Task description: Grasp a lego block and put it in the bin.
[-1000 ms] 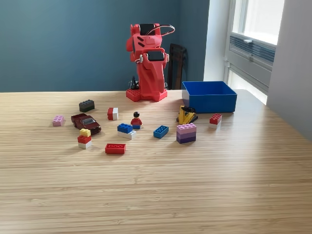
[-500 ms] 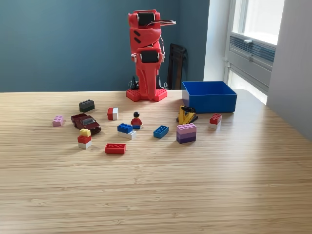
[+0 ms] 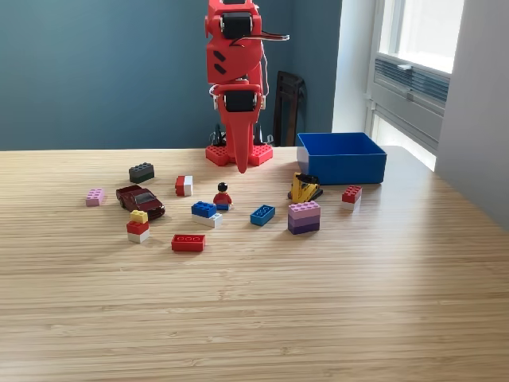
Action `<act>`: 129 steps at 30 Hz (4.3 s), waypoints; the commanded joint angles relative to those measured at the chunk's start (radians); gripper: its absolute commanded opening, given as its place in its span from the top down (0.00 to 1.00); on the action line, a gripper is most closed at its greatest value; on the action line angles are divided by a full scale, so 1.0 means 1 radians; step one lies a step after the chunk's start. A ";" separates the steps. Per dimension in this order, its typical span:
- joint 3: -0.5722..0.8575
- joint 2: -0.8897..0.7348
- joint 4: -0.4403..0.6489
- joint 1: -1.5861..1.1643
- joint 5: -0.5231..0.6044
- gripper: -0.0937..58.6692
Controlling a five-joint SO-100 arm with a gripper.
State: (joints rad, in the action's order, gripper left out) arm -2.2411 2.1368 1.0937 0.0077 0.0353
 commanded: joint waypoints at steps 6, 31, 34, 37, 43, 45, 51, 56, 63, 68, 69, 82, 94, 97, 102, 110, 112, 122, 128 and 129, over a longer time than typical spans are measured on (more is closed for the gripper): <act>0.196 -0.229 -0.014 -0.048 -0.046 0.48; 0.457 -0.627 -0.012 -0.137 -0.087 0.50; 0.477 -0.663 -0.012 -0.141 -0.091 0.51; 0.497 -0.704 -0.011 -0.141 -0.094 0.52; 0.532 -0.769 -0.002 -0.140 -0.091 0.60; 0.540 -0.779 0.002 -0.138 -0.083 0.66; 0.543 -0.785 0.003 -0.133 -0.066 0.87; 0.541 -0.785 0.003 -0.130 -0.060 1.00; 0.540 -0.778 0.003 -0.114 -0.031 1.00; 0.541 -0.770 0.048 -0.101 0.000 1.00; 0.546 -0.776 0.075 -0.101 0.000 1.00; 1.012 -0.727 0.497 -0.114 0.021 1.00; 0.969 -0.491 0.653 -0.537 0.092 1.00; 0.936 -0.463 0.676 -0.695 0.138 1.00; 0.853 -0.453 0.680 -0.925 0.213 1.00; 0.795 -0.465 0.680 -1.129 0.230 1.00; 0.804 -0.465 0.680 -1.129 0.218 0.99; 0.807 -0.465 0.680 -1.135 0.192 0.60; 0.818 -0.465 0.678 -1.118 0.195 0.65; 0.825 -0.463 0.678 -1.098 0.196 0.65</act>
State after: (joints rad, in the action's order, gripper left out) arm -1.4619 1.5999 1.7349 -1.1198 0.2362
